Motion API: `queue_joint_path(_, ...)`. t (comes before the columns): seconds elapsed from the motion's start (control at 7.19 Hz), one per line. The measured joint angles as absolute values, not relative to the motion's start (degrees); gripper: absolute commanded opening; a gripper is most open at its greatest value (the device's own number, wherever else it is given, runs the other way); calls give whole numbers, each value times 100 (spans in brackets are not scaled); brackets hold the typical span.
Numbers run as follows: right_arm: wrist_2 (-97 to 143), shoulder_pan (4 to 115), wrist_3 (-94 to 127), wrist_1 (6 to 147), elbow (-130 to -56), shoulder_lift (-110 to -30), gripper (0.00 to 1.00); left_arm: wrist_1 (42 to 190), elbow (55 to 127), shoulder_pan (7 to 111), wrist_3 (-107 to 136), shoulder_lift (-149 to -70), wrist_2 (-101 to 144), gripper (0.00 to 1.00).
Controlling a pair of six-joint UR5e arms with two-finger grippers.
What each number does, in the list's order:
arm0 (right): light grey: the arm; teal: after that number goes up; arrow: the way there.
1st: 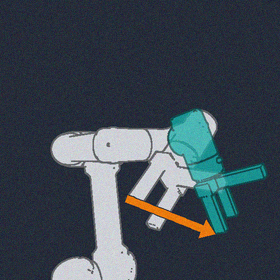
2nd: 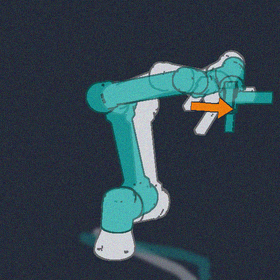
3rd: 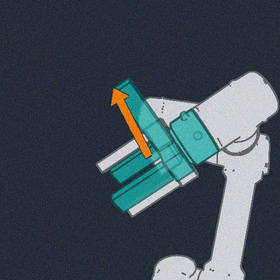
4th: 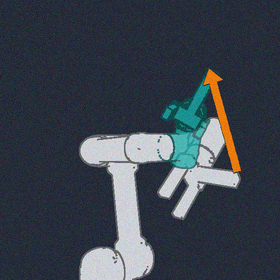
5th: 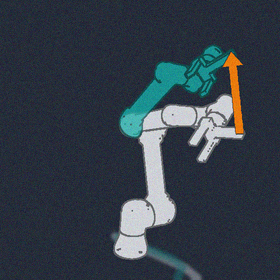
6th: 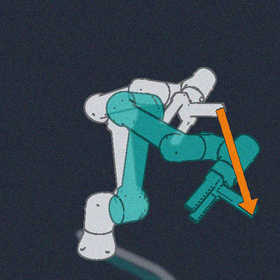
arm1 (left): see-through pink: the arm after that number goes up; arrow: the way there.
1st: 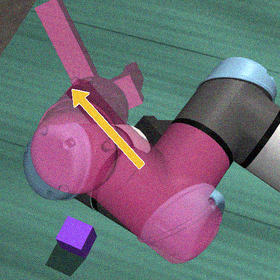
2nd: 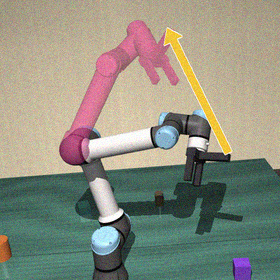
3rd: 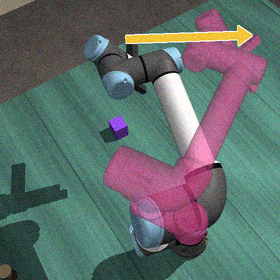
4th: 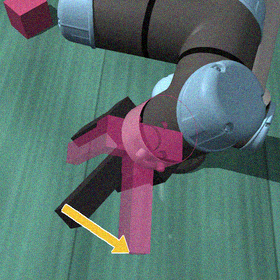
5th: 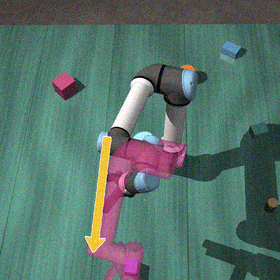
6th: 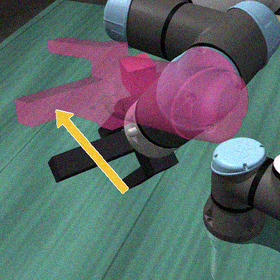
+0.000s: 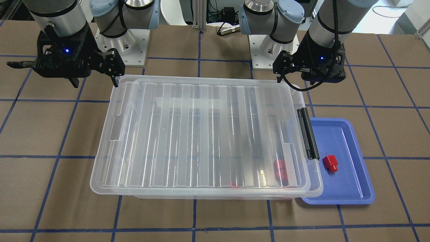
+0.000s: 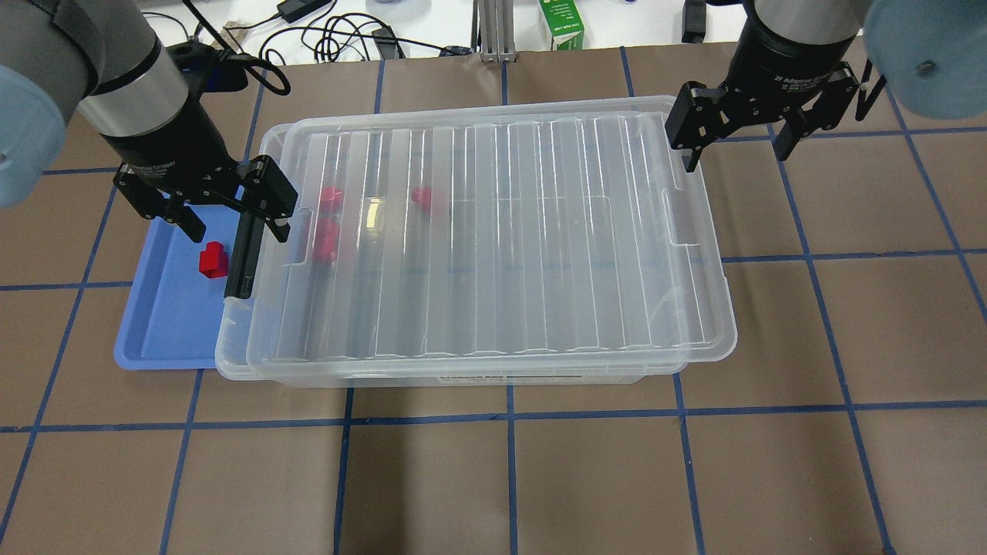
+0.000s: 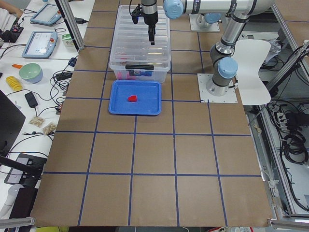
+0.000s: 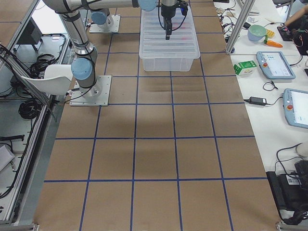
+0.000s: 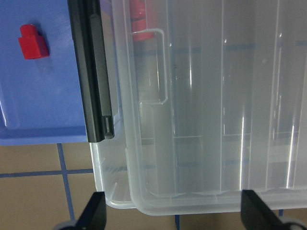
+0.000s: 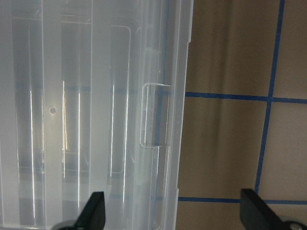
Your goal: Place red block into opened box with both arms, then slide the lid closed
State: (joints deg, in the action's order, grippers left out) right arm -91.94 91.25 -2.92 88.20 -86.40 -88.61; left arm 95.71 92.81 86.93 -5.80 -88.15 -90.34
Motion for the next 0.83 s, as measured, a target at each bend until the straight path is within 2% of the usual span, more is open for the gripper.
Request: queue_joint_path(0.83,-9148,9034,-313,8920,-8654,-8869,100,9565,9281,8692,-579,-8814,-8987,100)
